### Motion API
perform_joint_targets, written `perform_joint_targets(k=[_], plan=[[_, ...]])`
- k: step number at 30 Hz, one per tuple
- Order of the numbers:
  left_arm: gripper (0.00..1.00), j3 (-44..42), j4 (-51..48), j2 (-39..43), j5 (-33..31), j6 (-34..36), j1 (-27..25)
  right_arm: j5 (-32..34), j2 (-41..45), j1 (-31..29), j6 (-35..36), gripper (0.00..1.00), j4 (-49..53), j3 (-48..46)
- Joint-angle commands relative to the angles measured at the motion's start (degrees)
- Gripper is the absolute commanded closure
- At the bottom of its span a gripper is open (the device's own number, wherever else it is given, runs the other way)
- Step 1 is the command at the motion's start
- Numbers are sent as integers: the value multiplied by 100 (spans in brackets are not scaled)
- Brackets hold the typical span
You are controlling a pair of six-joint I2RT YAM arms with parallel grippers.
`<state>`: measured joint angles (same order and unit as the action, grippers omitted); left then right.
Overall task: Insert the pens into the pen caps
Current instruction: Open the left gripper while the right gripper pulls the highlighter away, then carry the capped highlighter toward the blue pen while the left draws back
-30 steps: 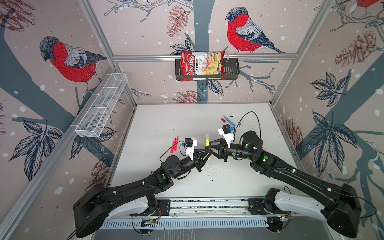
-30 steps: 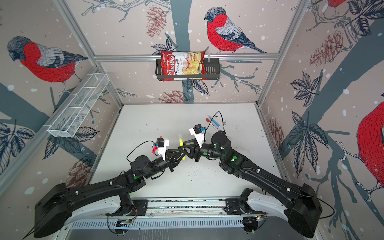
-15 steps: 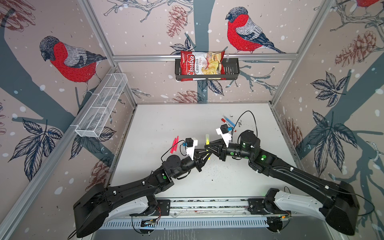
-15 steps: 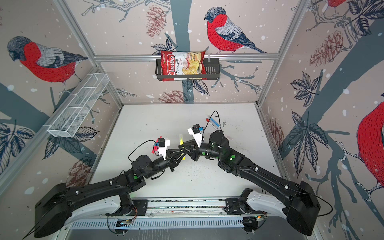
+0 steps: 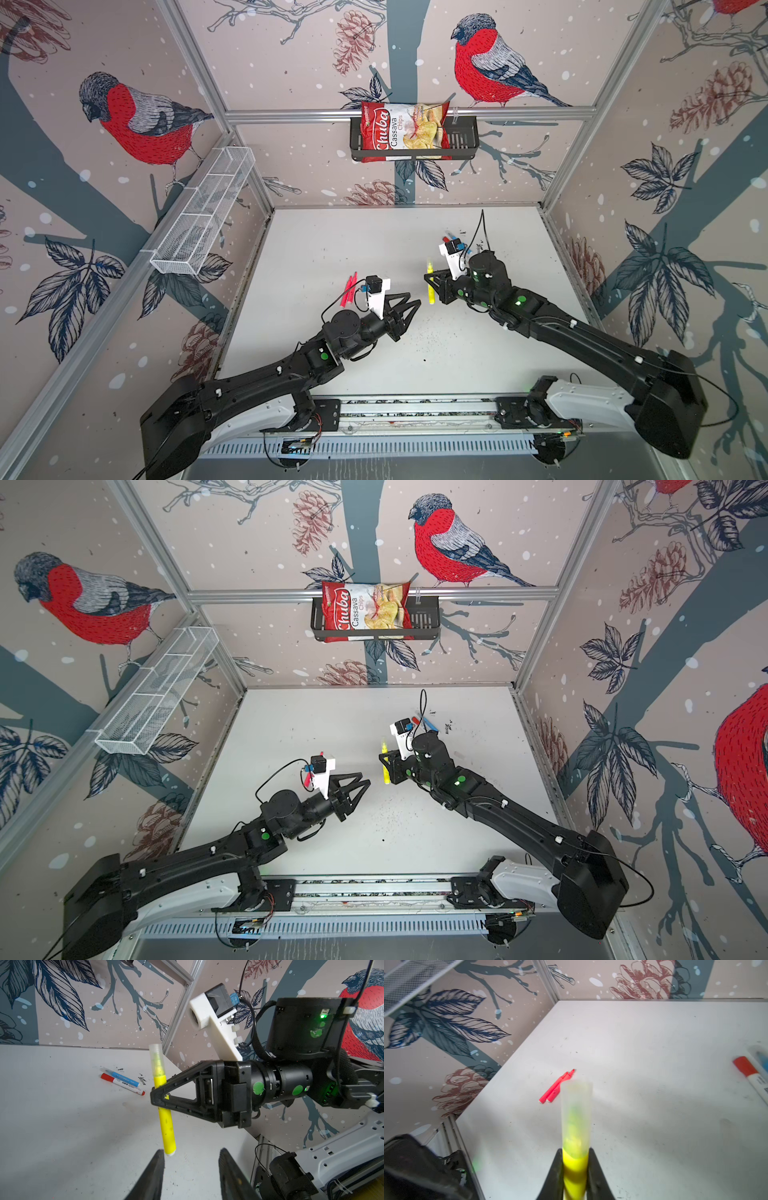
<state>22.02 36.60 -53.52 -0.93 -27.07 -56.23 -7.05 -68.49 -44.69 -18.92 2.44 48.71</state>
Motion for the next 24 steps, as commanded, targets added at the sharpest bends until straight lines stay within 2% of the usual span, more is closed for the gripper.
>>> perform_joint_targets(k=[1,12,19,24], plan=[[56,-33,-326,127,-375,36,3,808,-165,22,180,90,505,183],[56,-32,-755,376,-647,111,5,2353,-1288,91,605,90,1439,937],[56,-44,-896,509,-707,114,6,2874,-2114,217,1109,88,1685,1396],[56,-101,-976,682,-768,107,6,3322,-2779,400,1626,91,1756,1762]])
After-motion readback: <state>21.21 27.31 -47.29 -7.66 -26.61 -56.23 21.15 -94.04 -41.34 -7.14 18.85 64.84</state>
